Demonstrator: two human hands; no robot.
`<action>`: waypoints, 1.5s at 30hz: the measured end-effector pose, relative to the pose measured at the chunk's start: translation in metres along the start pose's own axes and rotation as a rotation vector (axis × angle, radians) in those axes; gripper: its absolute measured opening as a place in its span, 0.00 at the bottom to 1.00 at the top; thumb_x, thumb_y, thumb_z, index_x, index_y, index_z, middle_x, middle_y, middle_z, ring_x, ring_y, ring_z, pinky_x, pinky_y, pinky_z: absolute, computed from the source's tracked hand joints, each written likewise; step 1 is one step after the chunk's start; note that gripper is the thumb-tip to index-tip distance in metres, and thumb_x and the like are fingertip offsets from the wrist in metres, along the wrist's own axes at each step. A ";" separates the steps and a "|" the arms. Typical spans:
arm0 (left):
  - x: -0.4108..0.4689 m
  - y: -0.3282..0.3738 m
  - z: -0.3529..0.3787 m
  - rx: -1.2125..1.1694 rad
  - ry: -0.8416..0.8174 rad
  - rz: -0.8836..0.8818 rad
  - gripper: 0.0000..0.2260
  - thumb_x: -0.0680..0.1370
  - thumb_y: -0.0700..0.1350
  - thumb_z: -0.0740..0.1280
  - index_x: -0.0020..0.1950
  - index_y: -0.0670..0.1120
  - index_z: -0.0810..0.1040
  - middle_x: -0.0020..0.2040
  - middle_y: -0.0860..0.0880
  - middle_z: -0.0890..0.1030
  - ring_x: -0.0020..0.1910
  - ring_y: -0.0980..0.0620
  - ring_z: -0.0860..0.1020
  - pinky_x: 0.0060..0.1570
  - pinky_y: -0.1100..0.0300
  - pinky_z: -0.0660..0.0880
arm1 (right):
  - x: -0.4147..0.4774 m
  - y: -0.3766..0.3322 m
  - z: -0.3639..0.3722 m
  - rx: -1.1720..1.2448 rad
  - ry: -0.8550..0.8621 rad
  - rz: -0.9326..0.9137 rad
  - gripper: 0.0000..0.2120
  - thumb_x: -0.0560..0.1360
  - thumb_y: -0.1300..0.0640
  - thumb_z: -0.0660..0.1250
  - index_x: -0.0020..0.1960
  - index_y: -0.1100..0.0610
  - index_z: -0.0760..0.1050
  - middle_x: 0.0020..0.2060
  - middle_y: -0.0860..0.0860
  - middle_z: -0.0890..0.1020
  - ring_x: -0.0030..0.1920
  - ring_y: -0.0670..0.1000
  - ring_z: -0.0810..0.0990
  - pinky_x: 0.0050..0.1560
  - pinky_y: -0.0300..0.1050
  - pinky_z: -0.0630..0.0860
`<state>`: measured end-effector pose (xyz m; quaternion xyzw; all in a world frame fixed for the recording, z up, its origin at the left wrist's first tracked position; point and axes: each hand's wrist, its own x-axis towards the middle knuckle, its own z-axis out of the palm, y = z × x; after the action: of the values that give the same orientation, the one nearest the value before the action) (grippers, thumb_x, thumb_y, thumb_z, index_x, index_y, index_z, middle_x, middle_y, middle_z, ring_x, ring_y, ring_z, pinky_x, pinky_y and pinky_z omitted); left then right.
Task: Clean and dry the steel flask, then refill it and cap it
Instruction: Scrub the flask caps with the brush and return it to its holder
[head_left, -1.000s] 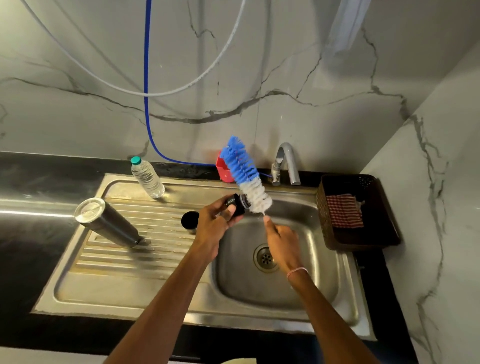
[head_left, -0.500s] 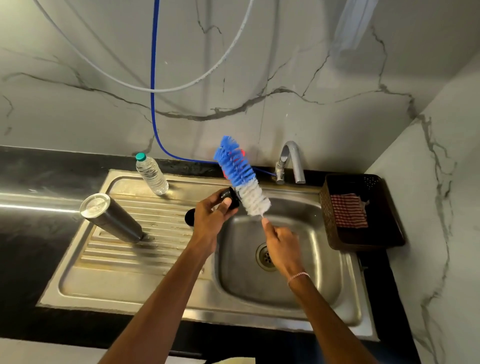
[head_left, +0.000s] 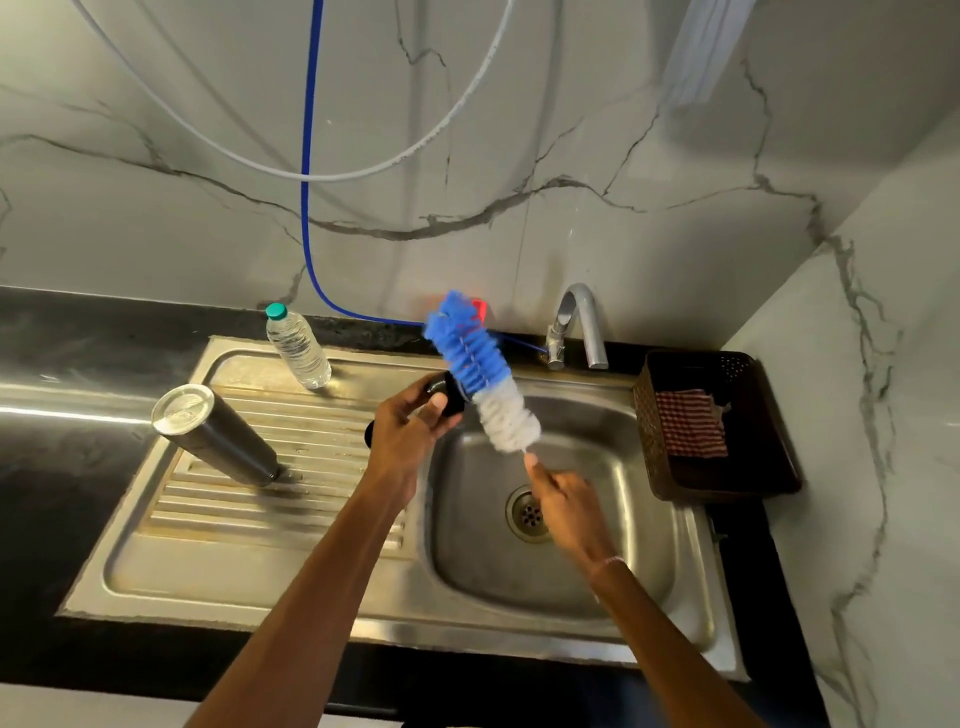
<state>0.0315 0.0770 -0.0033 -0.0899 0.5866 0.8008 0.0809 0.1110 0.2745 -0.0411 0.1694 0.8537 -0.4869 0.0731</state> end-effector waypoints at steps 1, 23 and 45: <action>0.002 0.004 -0.004 -0.028 0.021 0.001 0.12 0.83 0.35 0.65 0.65 0.42 0.81 0.59 0.40 0.85 0.58 0.45 0.84 0.51 0.60 0.82 | -0.008 0.010 -0.001 0.055 -0.027 0.013 0.28 0.81 0.40 0.60 0.27 0.52 0.64 0.24 0.46 0.66 0.27 0.46 0.63 0.32 0.45 0.62; 0.005 0.017 -0.011 -0.131 -0.243 -0.051 0.21 0.80 0.42 0.65 0.73 0.38 0.73 0.65 0.40 0.82 0.66 0.42 0.80 0.62 0.54 0.80 | 0.019 -0.014 -0.025 0.578 -0.668 0.279 0.25 0.81 0.38 0.55 0.32 0.52 0.59 0.24 0.48 0.57 0.25 0.49 0.49 0.26 0.45 0.47; 0.000 -0.004 -0.053 0.010 -0.058 0.000 0.14 0.84 0.36 0.63 0.69 0.40 0.77 0.63 0.40 0.83 0.64 0.42 0.81 0.64 0.49 0.79 | -0.008 0.023 -0.033 0.409 -0.670 0.404 0.25 0.81 0.37 0.57 0.32 0.51 0.60 0.26 0.49 0.56 0.26 0.48 0.50 0.28 0.45 0.47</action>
<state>0.0351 0.0278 -0.0225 -0.0662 0.5878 0.8002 0.0986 0.1283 0.3115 -0.0401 0.1766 0.6188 -0.6498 0.4046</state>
